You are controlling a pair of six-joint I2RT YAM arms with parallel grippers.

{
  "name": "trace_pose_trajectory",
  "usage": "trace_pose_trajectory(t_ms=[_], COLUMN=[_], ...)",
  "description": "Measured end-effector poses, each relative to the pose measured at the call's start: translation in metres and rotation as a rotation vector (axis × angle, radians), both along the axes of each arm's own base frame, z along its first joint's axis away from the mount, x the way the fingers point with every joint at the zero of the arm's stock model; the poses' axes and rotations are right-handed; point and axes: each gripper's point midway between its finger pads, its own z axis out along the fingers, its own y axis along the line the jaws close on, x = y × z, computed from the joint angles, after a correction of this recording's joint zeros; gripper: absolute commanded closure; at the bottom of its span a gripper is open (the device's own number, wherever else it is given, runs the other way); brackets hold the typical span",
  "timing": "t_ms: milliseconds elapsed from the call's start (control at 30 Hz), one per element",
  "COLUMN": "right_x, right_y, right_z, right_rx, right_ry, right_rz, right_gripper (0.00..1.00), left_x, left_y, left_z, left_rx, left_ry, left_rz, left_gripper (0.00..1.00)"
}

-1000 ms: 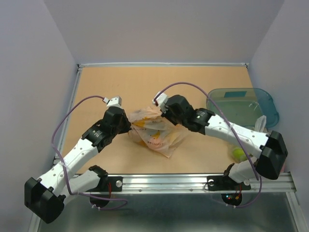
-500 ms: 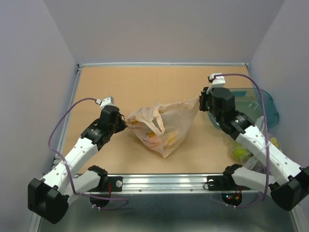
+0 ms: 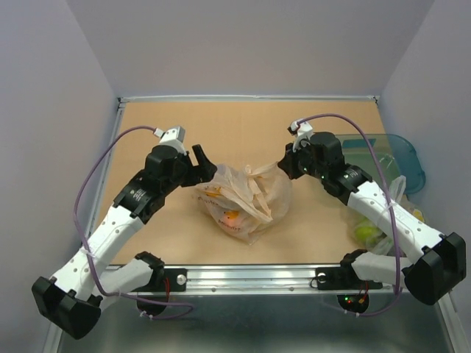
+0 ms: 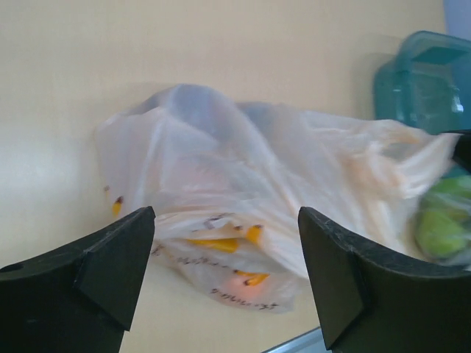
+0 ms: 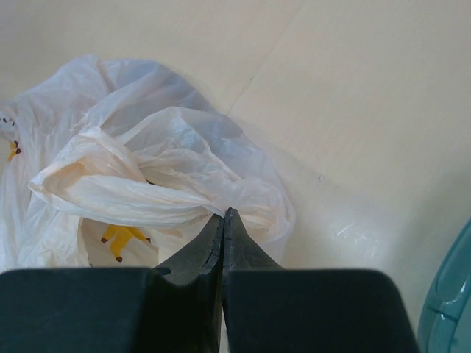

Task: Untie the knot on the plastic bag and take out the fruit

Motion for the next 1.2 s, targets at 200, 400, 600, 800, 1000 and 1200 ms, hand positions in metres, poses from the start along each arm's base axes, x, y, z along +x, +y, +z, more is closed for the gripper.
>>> trace_pose_trajectory(t_ms=[200,400,600,800,1000,1200], right_x=[-0.001,0.001,0.0,-0.001,-0.002,-0.005], right_y=[0.002,-0.001,-0.004,-0.004,-0.005,-0.007], right_z=[-0.002,-0.002,0.004,0.006,0.007,0.012], right_rx=[-0.025,-0.044,-0.043,-0.04,-0.037,-0.027], right_ry=[-0.016,-0.031,-0.047,-0.052,-0.054,-0.068], right_rz=[0.041,0.034,0.025,0.025,0.025,0.023], right_gripper=[1.0,1.0,1.0,0.99,1.0,1.0], left_x=[-0.007,-0.031,-0.054,-0.045,-0.03,-0.016], left_y=[-0.069,-0.134,-0.159,-0.162,-0.146,-0.13], left_z=[0.06,0.017,-0.009,-0.017,-0.032,-0.048], left_rx=[-0.014,0.147,0.269,0.308,0.406,0.503], left_ry=[-0.083,0.034,0.093,0.092,0.078,0.083], left_rz=[-0.17,-0.261,-0.24,-0.154,-0.039,0.034], left_gripper=[0.07,0.04,0.01,0.01,0.02,0.18])
